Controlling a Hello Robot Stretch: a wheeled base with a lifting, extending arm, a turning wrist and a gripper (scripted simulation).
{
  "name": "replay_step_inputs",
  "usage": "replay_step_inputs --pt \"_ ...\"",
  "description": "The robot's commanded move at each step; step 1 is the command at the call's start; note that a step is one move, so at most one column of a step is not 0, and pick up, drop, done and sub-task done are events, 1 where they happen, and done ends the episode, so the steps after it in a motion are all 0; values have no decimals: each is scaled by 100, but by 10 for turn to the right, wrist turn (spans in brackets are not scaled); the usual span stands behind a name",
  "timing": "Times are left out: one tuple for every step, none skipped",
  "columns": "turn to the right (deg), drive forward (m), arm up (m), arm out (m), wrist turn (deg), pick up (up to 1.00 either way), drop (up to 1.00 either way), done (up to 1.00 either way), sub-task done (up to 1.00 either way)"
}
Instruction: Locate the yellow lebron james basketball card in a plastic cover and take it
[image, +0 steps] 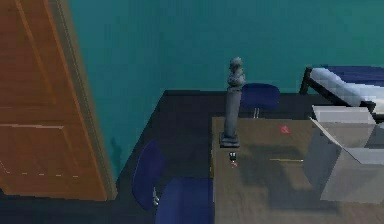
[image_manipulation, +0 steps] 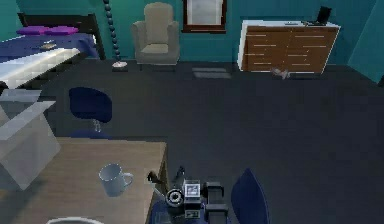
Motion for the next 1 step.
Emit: replay_step_inputs --pt "0 0 -30 0 0 0 0 0 0"
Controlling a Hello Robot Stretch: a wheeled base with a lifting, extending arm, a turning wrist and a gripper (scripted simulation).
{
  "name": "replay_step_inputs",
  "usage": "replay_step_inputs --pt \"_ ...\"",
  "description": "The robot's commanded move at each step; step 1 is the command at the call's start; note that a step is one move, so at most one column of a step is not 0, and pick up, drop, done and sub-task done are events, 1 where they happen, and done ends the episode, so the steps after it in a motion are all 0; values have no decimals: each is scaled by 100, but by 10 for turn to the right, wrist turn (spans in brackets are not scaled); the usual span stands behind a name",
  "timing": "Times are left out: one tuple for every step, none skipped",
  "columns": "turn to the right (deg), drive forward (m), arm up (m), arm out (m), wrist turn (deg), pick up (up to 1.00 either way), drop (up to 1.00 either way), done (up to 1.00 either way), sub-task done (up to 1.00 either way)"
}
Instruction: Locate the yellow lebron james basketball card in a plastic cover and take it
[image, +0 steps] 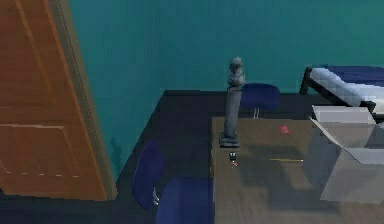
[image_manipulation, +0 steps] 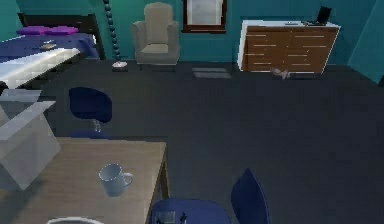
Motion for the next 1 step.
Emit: replay_step_inputs --pt "0 0 0 0 0 100 0 0 0"
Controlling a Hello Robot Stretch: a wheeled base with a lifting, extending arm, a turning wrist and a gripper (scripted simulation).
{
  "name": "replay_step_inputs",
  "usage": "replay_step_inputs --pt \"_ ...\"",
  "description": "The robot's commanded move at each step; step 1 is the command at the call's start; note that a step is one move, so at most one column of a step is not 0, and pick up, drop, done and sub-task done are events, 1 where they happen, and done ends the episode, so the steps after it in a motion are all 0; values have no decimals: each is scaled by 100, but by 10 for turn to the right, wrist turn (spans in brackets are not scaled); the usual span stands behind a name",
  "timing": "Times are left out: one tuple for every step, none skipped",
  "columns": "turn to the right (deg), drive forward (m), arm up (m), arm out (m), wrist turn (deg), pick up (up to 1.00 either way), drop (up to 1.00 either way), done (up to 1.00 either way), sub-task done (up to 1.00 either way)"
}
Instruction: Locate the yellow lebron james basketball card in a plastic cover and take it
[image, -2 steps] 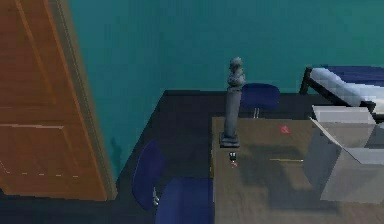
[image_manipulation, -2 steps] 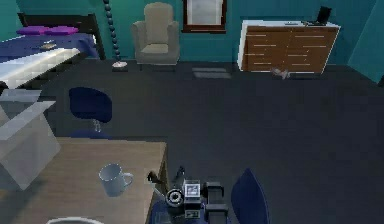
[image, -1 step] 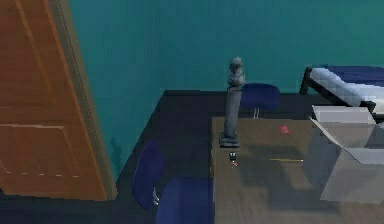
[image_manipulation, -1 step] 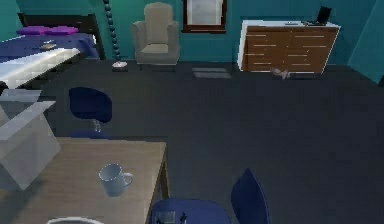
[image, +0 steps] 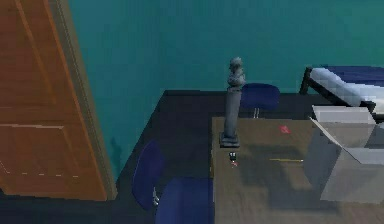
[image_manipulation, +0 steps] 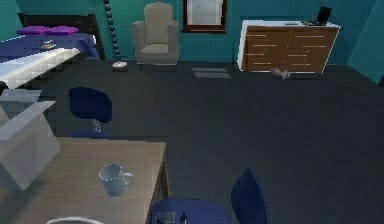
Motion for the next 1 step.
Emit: replay_step_inputs --pt "0 0 10 0 0 0 0 0 0"
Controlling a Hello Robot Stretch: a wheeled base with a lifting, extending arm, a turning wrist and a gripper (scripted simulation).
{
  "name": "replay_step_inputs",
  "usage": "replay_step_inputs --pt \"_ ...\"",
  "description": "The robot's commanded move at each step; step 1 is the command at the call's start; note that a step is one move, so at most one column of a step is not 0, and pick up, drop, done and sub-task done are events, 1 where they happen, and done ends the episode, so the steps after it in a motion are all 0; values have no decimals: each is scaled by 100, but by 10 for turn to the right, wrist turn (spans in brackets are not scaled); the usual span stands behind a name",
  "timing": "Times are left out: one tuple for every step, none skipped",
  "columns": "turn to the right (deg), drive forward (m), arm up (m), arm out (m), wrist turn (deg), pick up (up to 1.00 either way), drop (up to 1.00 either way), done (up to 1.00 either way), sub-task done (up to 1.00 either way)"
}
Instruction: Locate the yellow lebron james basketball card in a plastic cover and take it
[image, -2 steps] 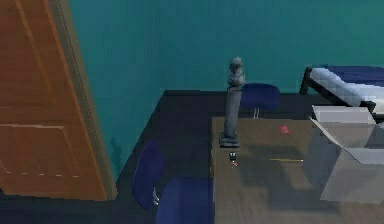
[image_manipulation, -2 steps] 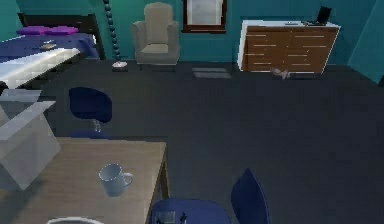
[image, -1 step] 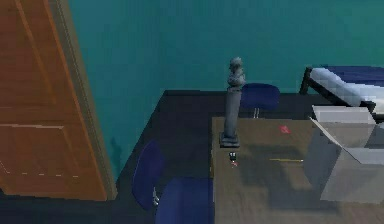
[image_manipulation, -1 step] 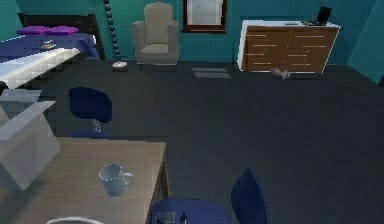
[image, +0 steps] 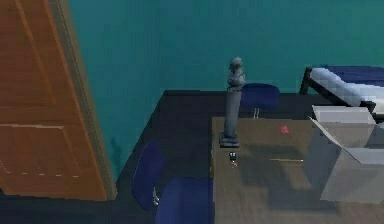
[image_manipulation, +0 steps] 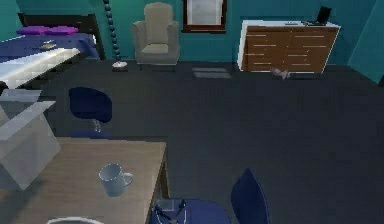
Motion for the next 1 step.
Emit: replay_step_inputs --pt "0 0 0 0 0 0 0 100 0"
